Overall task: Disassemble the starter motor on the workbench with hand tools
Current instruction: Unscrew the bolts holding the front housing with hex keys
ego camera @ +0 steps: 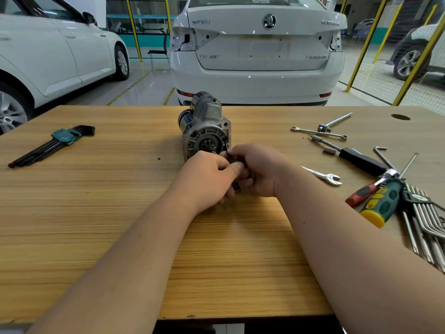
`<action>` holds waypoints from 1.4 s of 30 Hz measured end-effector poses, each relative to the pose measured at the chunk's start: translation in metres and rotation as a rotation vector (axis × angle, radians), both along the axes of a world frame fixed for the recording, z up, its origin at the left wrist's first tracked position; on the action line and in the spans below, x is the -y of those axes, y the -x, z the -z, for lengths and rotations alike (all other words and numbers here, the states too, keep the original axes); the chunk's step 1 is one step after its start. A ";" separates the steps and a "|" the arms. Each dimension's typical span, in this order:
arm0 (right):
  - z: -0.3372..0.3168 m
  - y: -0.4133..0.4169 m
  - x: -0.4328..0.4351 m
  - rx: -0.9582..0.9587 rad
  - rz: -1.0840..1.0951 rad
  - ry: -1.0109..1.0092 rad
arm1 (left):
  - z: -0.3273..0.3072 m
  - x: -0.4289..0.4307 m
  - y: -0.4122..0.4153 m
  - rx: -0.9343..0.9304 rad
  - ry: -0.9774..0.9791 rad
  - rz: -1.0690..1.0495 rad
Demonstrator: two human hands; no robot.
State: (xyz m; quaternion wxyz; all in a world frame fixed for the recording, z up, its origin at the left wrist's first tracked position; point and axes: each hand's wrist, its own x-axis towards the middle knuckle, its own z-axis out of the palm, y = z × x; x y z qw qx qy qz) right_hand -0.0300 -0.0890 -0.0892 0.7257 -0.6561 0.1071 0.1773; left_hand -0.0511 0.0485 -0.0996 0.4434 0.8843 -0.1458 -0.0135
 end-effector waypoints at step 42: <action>-0.001 0.008 -0.006 -0.086 -0.002 -0.214 | -0.002 -0.022 -0.067 0.256 0.302 -0.229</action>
